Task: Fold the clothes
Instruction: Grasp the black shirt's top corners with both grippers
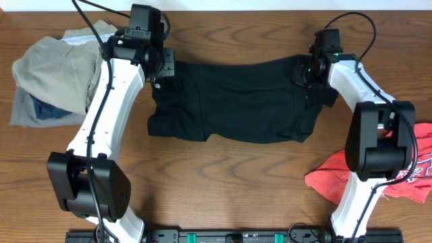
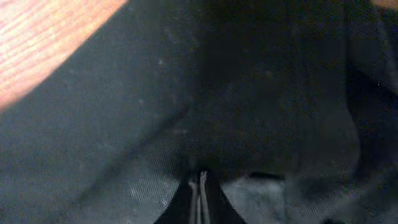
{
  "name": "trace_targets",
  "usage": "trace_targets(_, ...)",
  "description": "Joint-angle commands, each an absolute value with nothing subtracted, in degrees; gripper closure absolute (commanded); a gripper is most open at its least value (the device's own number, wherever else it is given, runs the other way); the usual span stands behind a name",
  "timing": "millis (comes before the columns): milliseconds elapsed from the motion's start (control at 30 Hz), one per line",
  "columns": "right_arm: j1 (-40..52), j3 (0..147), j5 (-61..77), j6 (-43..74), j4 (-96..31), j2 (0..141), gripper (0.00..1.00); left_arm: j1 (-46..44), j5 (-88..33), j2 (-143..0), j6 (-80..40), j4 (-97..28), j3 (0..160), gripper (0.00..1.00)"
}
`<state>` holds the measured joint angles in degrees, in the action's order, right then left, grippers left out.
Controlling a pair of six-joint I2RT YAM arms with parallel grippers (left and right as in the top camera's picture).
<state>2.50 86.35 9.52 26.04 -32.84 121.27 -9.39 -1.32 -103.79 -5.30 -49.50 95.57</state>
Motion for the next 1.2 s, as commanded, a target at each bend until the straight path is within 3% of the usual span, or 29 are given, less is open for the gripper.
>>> trace_targets(0, 3.0, 86.5, 9.1, 28.3, -31.3, 122.2, 0.99, -9.3, -0.9, -103.9, -4.8, -49.7, 95.8, 0.94)
trace_targets(167, 2.7, 90.1, 9.4, 28.7, -27.9, 122.1, 0.99, -9.3, -0.9, -103.9, -4.8, -49.6, 95.8, 0.94)
trace_targets(333, 2.7, 92.2, 9.9, 28.8, -15.7, 122.1, 0.99, -9.3, -0.9, -103.9, -4.8, -49.7, 95.8, 0.94)
trace_targets(367, 2.7, 92.2, 11.0, 28.9, -14.0, 122.1, 0.94, -9.3, -0.9, -103.9, -4.8, -49.7, 95.8, 0.94)
trace_targets(400, 2.7, 92.2, 12.1, 28.9, -13.6, 122.1, 0.8, -9.3, -0.9, -103.9, -4.8, -49.8, 95.8, 0.94)
trace_targets(467, 2.7, 92.1, 13.8, 28.8, -15.8, 122.1, 0.42, -9.3, -0.9, -103.9, -4.8, -49.8, 95.8, 0.94)
trace_targets(533, 2.8, 92.1, 14.0, 28.1, -20.6, 122.1, 0.35, -9.3, -0.9, -103.9, -4.8, -49.8, 95.8, 0.94)
trace_targets(767, 3.1, 91.2, 7.1, 23.8, -37.9, 122.2, 0.55, -9.3, -0.9, -103.9, -4.8, -49.8, 95.8, 0.94)
trace_targets(1000, 3.2, 86.8, 6.5, 22.2, -34.6, 122.2, 0.66, -9.3, -0.9, -103.9, -4.8, -49.8, 95.8, 0.94)
trace_targets(1167, 4.4, 84.0, 7.1, 21.3, -30.5, 122.2, 0.65, -9.3, -0.9, -103.9, -4.8, -49.8, 95.8, 0.94)
